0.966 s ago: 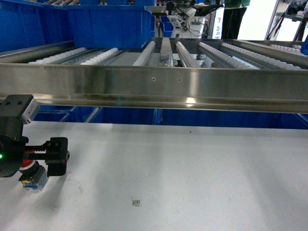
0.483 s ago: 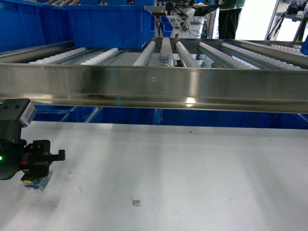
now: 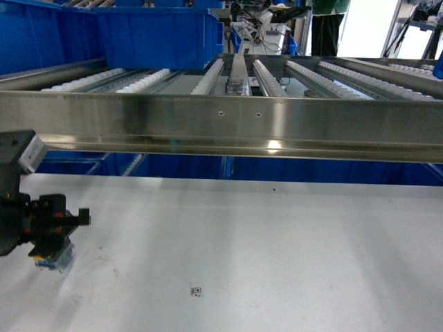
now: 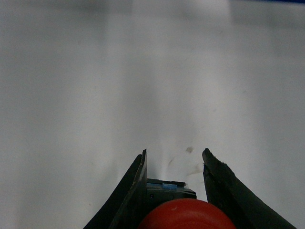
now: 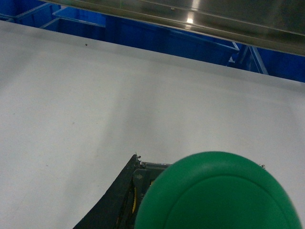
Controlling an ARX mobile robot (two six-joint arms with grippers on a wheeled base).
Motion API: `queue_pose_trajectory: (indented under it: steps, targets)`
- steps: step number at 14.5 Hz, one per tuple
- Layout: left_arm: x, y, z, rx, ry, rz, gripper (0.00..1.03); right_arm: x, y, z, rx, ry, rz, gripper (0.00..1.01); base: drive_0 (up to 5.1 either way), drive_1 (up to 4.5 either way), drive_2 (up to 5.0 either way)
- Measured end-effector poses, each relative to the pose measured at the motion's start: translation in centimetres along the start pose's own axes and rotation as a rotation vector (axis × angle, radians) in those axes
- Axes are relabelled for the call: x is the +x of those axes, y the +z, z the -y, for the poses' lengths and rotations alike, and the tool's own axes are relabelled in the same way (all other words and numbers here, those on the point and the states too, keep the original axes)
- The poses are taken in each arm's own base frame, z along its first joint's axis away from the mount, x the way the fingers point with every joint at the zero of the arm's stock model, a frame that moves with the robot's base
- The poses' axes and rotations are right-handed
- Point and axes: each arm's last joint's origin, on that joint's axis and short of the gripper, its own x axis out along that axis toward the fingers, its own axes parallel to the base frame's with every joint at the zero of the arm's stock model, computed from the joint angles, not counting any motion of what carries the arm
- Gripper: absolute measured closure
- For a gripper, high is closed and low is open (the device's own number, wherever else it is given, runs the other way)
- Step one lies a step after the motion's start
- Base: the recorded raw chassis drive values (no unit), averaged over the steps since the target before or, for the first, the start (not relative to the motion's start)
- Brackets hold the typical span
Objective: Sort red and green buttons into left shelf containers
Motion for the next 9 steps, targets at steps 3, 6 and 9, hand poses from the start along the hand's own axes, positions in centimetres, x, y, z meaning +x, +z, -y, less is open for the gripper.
queue_pose_trajectory:
  steps: [3, 6, 9]
  targets:
    - [-5.9, 3.8, 0.4, 0.027, -0.047, 0.207, 0.71, 0.0, 0.0, 0.0, 0.000, 0.000, 0.000, 0.66, 0.0, 0.00, 0.0]
    - [-11.4, 3.1, 0.2, 0.012, -0.027, 0.278, 0.71, 0.0, 0.0, 0.0, 0.000, 0.000, 0.000, 0.66, 0.0, 0.00, 0.0]
    - [-16.6, 1.6, 2.6, 0.044, -0.007, 0.347, 0.71, 0.0, 0.0, 0.0, 0.000, 0.000, 0.000, 0.66, 0.0, 0.00, 0.0]
